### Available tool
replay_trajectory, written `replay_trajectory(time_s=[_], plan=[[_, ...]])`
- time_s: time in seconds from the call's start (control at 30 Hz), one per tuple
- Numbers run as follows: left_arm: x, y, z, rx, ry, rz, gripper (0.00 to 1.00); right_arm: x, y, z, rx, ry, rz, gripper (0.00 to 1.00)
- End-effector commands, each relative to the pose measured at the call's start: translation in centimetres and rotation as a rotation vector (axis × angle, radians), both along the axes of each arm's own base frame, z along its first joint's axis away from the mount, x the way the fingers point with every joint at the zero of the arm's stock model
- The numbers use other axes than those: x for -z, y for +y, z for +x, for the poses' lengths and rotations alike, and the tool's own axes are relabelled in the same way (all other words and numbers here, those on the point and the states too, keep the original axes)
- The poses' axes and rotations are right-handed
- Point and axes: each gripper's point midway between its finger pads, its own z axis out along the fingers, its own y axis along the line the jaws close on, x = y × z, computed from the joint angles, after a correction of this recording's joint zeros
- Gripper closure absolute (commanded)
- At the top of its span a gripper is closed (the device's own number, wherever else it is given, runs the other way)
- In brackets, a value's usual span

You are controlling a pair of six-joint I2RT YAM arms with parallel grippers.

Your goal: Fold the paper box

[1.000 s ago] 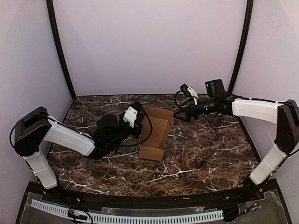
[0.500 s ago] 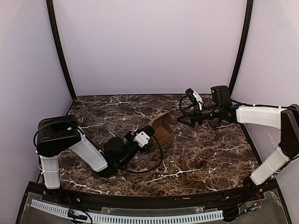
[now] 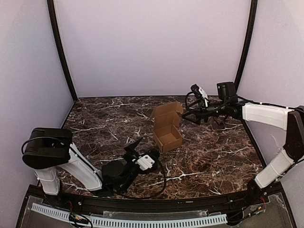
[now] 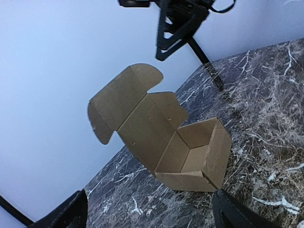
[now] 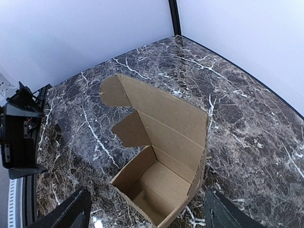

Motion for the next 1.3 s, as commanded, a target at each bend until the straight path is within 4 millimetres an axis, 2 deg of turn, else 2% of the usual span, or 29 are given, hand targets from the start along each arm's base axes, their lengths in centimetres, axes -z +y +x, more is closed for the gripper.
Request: replay_trajectory(time_s=[0.0,0.03,0.07,0.1,0.13,0.17,0.2,0.23,0.27,0.3,0.33,0.4,0.43,0.47,0.5,0.53,0.57,0.6,0.63,0.67,0.7,0.87,1.0,1.2,1.27], plan=[[-3.9,4.0,0.6,-0.137,0.191,-0.228,0.08,-0.1,-1.1,0.7,0.048,0.054,-0.017,0.21],[-6.6,3.8,0.8,-0.103,0.251,-0.312,0.11,0.0,-1.1,0.8,0.051,0.071,-0.018,0.23],[-3.4,3.7,1.8,-0.063,0.473,-0.299,0.13,0.0,-1.1,1.0,0.06,0.087,-0.02,0.24],[-6.0,3.1,2.5,-0.016,0.567,-0.396,0.19,0.3,-1.2,1.2,0.074,0.11,-0.023,0.26],[-4.1,3.9,3.5,-0.029,0.748,-0.421,0.21,0.5,-1.2,1.2,0.082,0.136,-0.026,0.27],[-5.9,3.5,4.0,-0.011,0.776,-0.466,0.23,0.6,-1.2,1.2,0.081,0.157,-0.026,0.29],[-5.2,3.8,4.2,-0.029,0.826,-0.439,0.22,0.9,-1.1,1.2,0.083,0.182,-0.025,0.3],[-6.6,3.1,4.4,-0.01,0.836,-0.449,0.21,1.1,-1.1,1.3,0.09,0.201,-0.026,0.32],[-5.8,3.3,4.5,-0.036,0.875,-0.413,0.2,1.4,-1.0,1.5,0.095,0.22,-0.029,0.33],[-6.4,2.3,4.7,-0.023,0.901,-0.406,0.19,1.8,-1.0,1.6,0.096,0.236,-0.033,0.34],[-5.7,2.3,4.5,-0.039,0.937,-0.372,0.18,2.2,-0.9,1.7,0.097,0.25,-0.037,0.35],[-6.1,1.0,4.7,-0.035,0.983,-0.348,0.18,3.1,-0.8,1.9,0.098,0.272,-0.044,0.37],[-5.0,0.5,4.8,-0.047,1.009,-0.323,0.18,3.5,-0.8,2.1,0.1,0.284,-0.049,0.4],[-5.4,0.1,5.0,-0.047,1.016,-0.321,0.17,3.8,-0.6,2.3,0.099,0.293,-0.051,0.42],[-4.6,-0.3,5.2,-0.058,1.03,-0.305,0.18,3.9,-0.5,2.7,0.107,0.298,-0.054,0.45],[-5.2,-0.6,5.5,-0.062,1.028,-0.31,0.17,4.3,-0.6,3.0,0.119,0.308,-0.062,0.46],[-4.5,-0.8,5.9,-0.093,1.031,-0.299,0.17,4.5,-0.5,3.3,0.129,0.314,-0.067,0.46],[-5.0,-0.8,6.3,-0.117,1.03,-0.29,0.18,4.5,-0.5,3.7,0.139,0.315,-0.073,0.47],[-3.7,-0.3,6.6,-0.181,1.041,-0.247,0.18,4.6,-0.5,4.0,0.146,0.319,-0.077,0.49],[-4.5,-0.6,7.0,-0.189,1.029,-0.258,0.2,4.9,-0.4,4.2,0.147,0.323,-0.082,0.5],[-3.6,-0.4,7.3,-0.226,1.034,-0.235,0.2,5.0,-0.2,4.3,0.149,0.323,-0.086,0.51],[-3.0,-1.1,8.2,-0.273,1.041,-0.246,0.32,6.1,0.9,4.6,0.135,0.328,-0.103,0.62],[-2.6,-1.3,9.2,-0.319,1.018,-0.255,0.45,6.9,1.7,4.1,0.119,0.333,-0.11,0.68],[-0.9,-2.4,9.8,-0.343,1.041,-0.268,0.81,6.9,2.1,3.5,0.134,0.303,-0.101,0.88],[-0.6,-2.6,9.9,-0.347,1.046,-0.281,0.9,6.8,2.3,3.1,0.137,0.304,-0.094,0.95]])
